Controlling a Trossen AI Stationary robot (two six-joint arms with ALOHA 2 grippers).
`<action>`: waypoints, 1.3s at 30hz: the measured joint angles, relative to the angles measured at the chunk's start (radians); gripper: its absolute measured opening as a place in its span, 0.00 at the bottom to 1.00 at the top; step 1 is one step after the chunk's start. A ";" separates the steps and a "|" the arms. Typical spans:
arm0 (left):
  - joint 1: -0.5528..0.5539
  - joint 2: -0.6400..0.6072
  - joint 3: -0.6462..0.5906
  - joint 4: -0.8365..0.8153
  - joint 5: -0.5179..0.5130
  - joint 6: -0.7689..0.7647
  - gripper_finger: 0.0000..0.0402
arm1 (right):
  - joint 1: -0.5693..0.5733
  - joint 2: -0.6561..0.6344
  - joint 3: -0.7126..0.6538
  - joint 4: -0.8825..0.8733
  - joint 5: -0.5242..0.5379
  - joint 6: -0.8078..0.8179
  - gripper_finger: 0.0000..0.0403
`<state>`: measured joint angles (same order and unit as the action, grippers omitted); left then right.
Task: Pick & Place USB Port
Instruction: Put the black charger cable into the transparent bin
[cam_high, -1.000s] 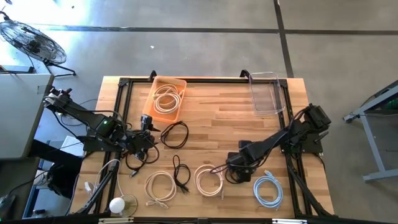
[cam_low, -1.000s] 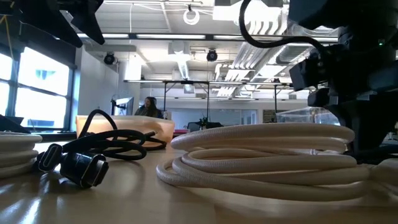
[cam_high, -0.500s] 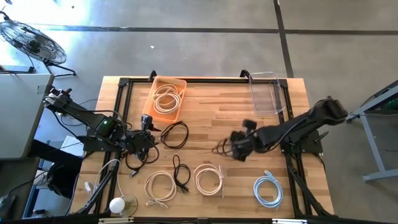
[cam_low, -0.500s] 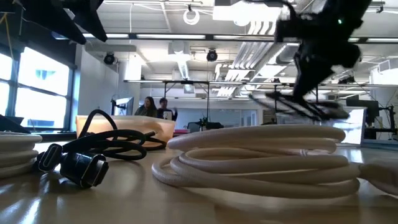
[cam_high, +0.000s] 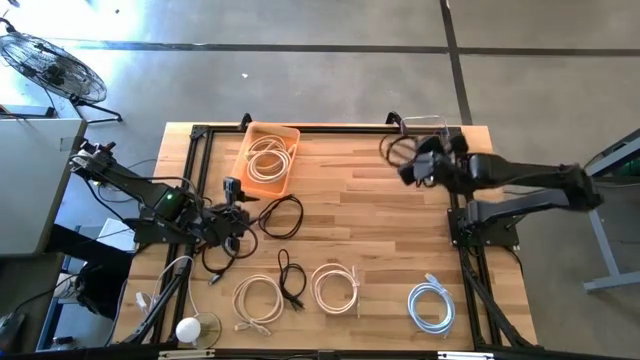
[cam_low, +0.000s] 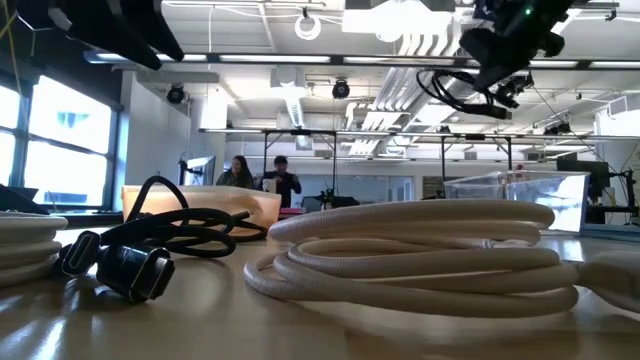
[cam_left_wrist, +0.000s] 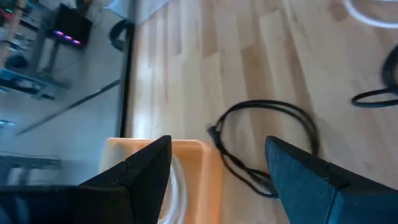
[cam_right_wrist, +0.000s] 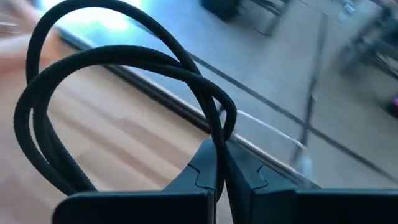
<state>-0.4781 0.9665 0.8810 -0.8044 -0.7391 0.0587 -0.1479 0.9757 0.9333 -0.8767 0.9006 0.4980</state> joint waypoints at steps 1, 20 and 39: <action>0.000 0.000 0.000 0.000 -0.006 0.014 0.63 | -0.037 -0.001 0.000 -0.019 -0.005 0.006 0.01; 0.000 0.008 0.000 -0.006 -0.005 0.022 0.63 | -0.404 0.103 0.000 -0.167 -0.059 -0.009 0.26; 0.000 0.027 0.000 -0.009 0.027 0.029 0.63 | -0.415 0.104 0.001 -0.038 -0.530 -0.204 0.57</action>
<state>-0.4782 0.9939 0.8810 -0.8139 -0.7124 0.0880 -0.5625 1.0801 0.9340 -0.9147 0.3704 0.2936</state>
